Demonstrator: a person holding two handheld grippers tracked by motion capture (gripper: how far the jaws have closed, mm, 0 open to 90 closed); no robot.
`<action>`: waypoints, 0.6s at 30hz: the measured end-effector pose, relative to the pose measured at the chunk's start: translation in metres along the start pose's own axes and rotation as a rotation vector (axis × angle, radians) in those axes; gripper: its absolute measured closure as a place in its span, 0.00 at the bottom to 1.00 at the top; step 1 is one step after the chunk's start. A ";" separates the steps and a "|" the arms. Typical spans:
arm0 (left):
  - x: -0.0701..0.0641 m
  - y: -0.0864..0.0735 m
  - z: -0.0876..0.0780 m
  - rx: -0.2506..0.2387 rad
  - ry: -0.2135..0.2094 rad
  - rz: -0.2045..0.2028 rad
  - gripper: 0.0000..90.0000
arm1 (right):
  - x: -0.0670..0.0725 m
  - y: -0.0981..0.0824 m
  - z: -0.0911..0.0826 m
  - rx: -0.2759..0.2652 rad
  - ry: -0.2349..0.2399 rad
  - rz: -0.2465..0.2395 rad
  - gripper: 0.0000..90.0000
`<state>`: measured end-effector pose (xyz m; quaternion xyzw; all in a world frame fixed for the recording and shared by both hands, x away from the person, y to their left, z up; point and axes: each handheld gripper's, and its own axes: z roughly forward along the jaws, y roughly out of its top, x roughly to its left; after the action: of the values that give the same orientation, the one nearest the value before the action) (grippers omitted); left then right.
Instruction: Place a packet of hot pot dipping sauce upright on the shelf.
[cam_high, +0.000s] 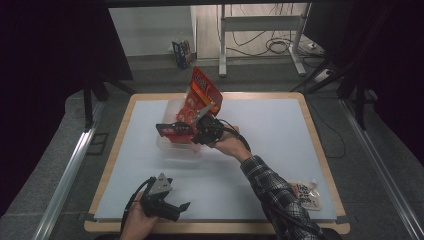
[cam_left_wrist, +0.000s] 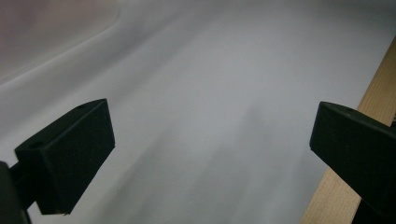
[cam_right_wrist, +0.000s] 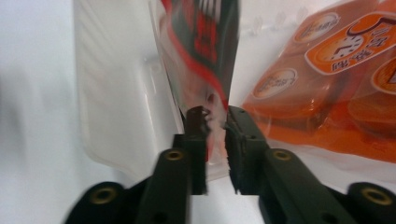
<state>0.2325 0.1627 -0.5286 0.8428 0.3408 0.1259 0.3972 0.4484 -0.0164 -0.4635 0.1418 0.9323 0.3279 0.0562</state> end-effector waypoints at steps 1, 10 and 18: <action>0.000 0.000 0.000 0.000 0.000 0.000 0.00 | 0.001 0.000 -0.001 0.000 -0.002 -0.002 0.78; -0.001 0.000 0.001 0.010 0.003 0.009 0.00 | 0.011 -0.017 -0.020 -0.021 -0.008 0.042 0.47; -0.001 0.001 0.002 0.014 0.001 0.013 0.00 | 0.020 -0.047 -0.039 -0.040 -0.019 0.071 0.21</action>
<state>0.2327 0.1607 -0.5291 0.8476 0.3365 0.1265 0.3903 0.4108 -0.0687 -0.4625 0.1766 0.9195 0.3467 0.0562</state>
